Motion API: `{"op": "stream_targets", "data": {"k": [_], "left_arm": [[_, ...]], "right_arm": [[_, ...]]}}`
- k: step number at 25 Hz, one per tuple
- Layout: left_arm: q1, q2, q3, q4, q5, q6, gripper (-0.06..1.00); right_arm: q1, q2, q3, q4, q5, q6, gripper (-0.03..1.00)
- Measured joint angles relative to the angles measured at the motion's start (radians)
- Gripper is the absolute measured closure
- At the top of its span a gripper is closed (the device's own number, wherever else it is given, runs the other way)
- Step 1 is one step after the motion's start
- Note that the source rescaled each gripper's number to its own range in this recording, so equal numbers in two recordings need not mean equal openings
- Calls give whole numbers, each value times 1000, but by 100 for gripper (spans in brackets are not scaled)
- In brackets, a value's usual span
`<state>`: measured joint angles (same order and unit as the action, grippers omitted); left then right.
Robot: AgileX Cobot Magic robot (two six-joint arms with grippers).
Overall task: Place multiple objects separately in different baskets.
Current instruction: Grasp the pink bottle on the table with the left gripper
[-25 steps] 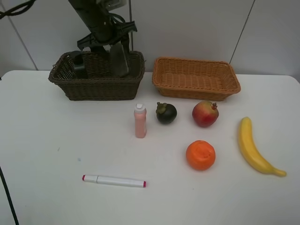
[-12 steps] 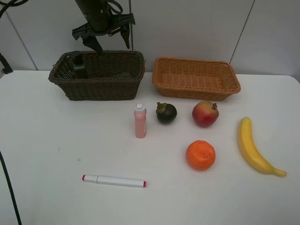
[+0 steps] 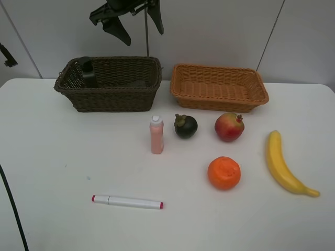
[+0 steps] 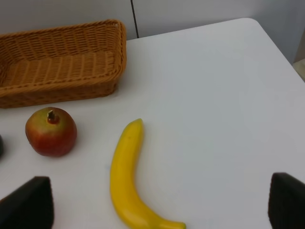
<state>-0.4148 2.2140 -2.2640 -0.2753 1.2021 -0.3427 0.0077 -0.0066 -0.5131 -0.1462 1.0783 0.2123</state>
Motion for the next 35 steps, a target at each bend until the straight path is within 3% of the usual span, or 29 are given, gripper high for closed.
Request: {"op": "stream_targets", "data": {"k": [5, 13, 21, 35], "left_arm": [[-106, -66, 127, 7, -2, 16, -5], [-236, -112, 361, 144, -4, -19, -5], [-241, -112, 483, 171, -3, -27, -5], [-241, 34, 493, 149, -3, -28, -5]], "right_arm": [[0, 0, 0, 0, 0, 0, -3], [0, 0, 0, 0, 0, 0, -3], [0, 0, 0, 0, 0, 0, -3], [0, 0, 0, 0, 0, 0, -3]]}}
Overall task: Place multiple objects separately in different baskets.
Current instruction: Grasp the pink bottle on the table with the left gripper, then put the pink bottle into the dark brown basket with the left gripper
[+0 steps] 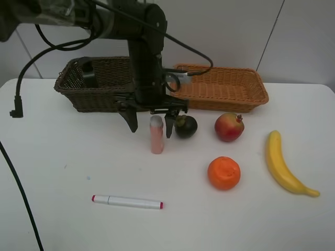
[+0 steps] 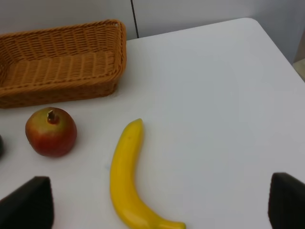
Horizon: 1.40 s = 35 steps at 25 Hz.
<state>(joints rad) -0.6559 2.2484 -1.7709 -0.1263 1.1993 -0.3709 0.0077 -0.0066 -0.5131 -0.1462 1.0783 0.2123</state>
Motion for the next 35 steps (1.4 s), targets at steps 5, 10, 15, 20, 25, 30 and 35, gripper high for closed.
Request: {"op": "stream_targets", "data": {"k": [5, 10, 15, 20, 25, 30, 35], "left_arm": [[0, 49, 0, 0, -22, 0, -5], [0, 72, 0, -3, -47, 0, -5], [0, 72, 0, -7, -49, -6, 23], [0, 72, -1, -13, -43, -7, 69], [0, 71, -1, -11, -20, 8, 69], [0, 31, -32, -2, 0, 23, 69], [29, -74, -229, 17, 2, 32, 69]], "right_arm": [[0, 0, 0, 0, 0, 0, -3], [0, 0, 0, 0, 0, 0, -3], [0, 0, 0, 0, 0, 0, -3], [0, 0, 0, 0, 0, 0, -3], [0, 0, 0, 0, 0, 0, -3], [0, 0, 0, 0, 0, 0, -3], [0, 0, 0, 0, 0, 0, -3]]}}
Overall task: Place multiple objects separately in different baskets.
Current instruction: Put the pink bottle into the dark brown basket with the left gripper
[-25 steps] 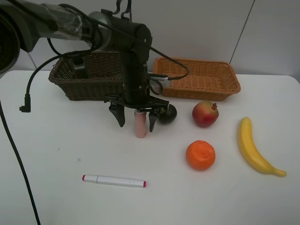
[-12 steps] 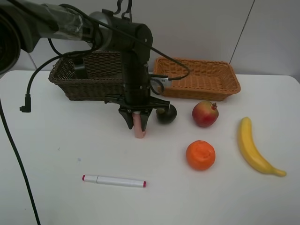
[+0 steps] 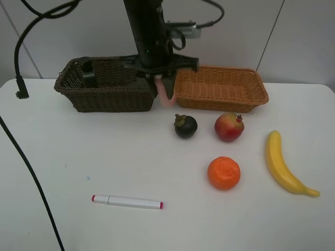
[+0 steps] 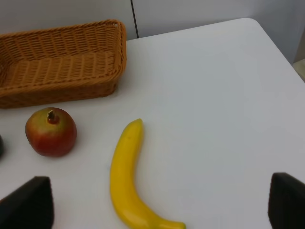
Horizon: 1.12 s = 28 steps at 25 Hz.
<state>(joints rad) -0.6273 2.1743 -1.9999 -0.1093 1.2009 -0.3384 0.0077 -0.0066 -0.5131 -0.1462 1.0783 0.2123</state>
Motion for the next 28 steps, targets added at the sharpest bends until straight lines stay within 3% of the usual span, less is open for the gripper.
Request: {"op": "stream_targets", "data": {"k": [5, 11, 20, 21, 26, 28], "left_arm": [[131, -17, -180, 3, 1, 0, 69], [273, 12, -191, 15, -6, 0, 69], [329, 154, -191, 17, -63, 12, 67], [329, 166, -191, 17, -69, 18, 64], [329, 191, -191, 17, -75, 23, 26], [329, 191, -191, 15, -77, 23, 18]], "right_arm": [[0, 0, 0, 0, 0, 0, -3], [0, 0, 0, 0, 0, 0, -3], [0, 0, 0, 0, 0, 0, -3], [0, 0, 0, 0, 0, 0, -3], [0, 0, 0, 0, 0, 0, -2], [0, 0, 0, 0, 0, 0, -2]]}}
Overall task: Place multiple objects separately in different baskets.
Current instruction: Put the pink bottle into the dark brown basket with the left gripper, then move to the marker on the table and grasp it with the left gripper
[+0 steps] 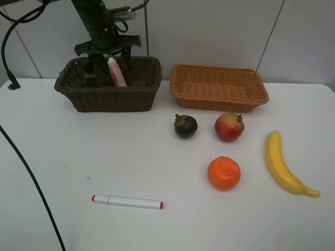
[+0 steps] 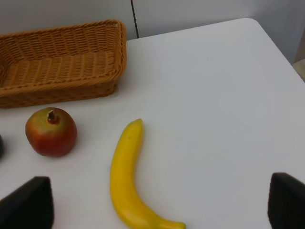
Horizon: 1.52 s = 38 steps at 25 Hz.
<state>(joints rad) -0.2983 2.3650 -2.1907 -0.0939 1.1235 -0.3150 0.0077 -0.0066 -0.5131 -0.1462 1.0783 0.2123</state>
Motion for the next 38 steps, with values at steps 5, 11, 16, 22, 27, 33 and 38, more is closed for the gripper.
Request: {"op": "stream_targets", "data": {"k": [5, 11, 16, 22, 27, 33, 38], "left_arm": [[0, 0, 0, -23, 24, 6, 14], [-8, -39, -62, -56, 77, 186, 13], [-72, -89, -73, -84, 78, 366, 13], [-181, -125, -73, -34, 78, 458, 13], [-311, -187, -42, 81, 78, 445, 13], [-425, -228, 105, 137, 77, 436, 13], [-507, -252, 333, 137, 75, 434, 13]], "right_arm": [[0, 0, 0, 0, 0, 0, -2], [0, 0, 0, 0, 0, 0, -2], [0, 0, 0, 0, 0, 0, -2], [0, 0, 0, 0, 0, 0, -2], [0, 0, 0, 0, 0, 0, -2], [0, 0, 0, 0, 0, 0, -2], [0, 0, 0, 0, 0, 0, -2]]}}
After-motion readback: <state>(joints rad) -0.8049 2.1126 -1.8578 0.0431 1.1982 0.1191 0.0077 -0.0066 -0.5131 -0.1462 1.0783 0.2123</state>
